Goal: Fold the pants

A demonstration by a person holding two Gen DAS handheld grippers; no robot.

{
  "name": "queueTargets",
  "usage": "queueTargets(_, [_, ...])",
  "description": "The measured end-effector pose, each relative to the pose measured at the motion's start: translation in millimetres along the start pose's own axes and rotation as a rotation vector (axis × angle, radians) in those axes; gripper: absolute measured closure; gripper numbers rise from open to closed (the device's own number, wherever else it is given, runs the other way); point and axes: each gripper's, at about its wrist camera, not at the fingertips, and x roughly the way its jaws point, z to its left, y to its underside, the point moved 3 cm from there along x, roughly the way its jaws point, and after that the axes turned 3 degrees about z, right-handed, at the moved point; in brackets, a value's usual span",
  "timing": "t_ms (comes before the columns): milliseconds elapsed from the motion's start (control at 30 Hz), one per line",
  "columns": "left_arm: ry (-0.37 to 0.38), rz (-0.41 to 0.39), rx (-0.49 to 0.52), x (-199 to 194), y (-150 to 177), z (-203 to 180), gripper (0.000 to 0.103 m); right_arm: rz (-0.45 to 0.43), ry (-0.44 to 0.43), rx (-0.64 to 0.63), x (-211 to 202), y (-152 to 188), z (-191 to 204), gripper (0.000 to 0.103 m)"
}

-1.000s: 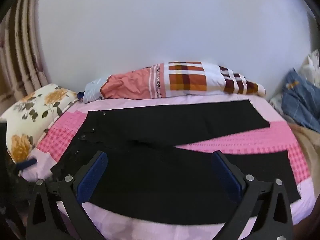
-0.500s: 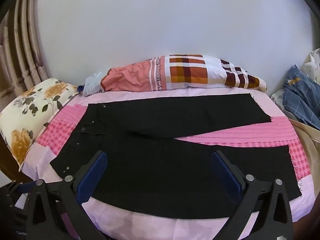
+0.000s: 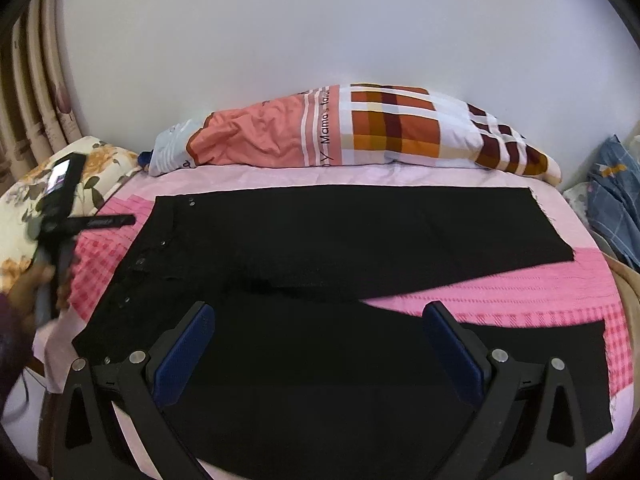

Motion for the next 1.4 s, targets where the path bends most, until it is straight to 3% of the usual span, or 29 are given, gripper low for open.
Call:
queueTargets(67, [0.020,0.064,0.022,36.3,-26.8,10.7,0.055,0.005,0.001,-0.010,8.3,-4.7,1.7,0.001])
queueTargets(100, [0.029,0.099,0.045,62.9,-53.6,6.1,0.055,0.011,0.002,-0.015,13.6,-6.6,2.2,0.001])
queueTargets(167, [0.076,0.125,0.065,87.2,-69.2,8.6,0.055,0.027,0.008,-0.021,25.3,-11.5,4.3,0.001])
queueTargets(267, [0.115,0.038,0.098,87.1,-80.0,11.6,0.055,0.041,0.012,-0.022,38.1,-14.3,5.1,0.001])
queueTargets(400, [0.168,0.103,0.122,109.6,-86.9,8.6,0.055,0.074,-0.001,-0.019,54.0,-14.5,7.6,0.001])
queueTargets(467, [0.208,0.095,0.134,108.1,-88.7,6.3,0.055,0.072,-0.002,-0.029,56.9,-13.8,11.4,0.001])
queueTargets(533, [0.283,0.119,0.103,106.6,-88.6,3.0,0.055,0.071,0.002,-0.048,60.5,-15.9,14.9,0.001])
queueTargets(600, [0.295,0.128,0.040,105.9,-84.8,7.2,0.060,0.084,-0.010,-0.052,67.5,-18.3,17.9,0.001])
queueTargets(633, [0.284,0.120,0.031,101.4,-80.8,6.3,0.064,0.093,-0.033,-0.039,70.6,-20.6,17.7,0.001])
queueTargets(700, [0.242,0.102,0.045,89.3,-80.6,-0.9,0.086,0.096,-0.084,-0.001,75.4,-29.6,15.9,0.001])
queueTargets(900, [0.266,-0.047,0.072,10.8,-54.1,-25.1,0.089,0.103,-0.220,0.083,102.5,-77.2,1.3,0.000])
queueTargets(1000, [0.291,-0.077,0.063,-18.9,-32.0,-41.0,0.089,0.177,-0.337,0.224,135.7,-99.9,-18.7,0.000])
queueTargets(1100, [0.315,-0.097,0.071,-43.8,-9.1,-56.8,0.089,0.290,-0.485,0.458,181.6,-111.5,-44.6,0.003])
queueTargets(1233, [0.332,-0.113,0.062,-63.1,16.0,-63.4,0.089,0.355,-0.543,0.631,224.1,-120.7,-69.1,0.012])
queueTargets(1400, [0.359,-0.085,0.037,-66.7,28.6,-58.1,0.089,0.423,-0.537,0.684,262.2,-134.1,-75.9,0.025])
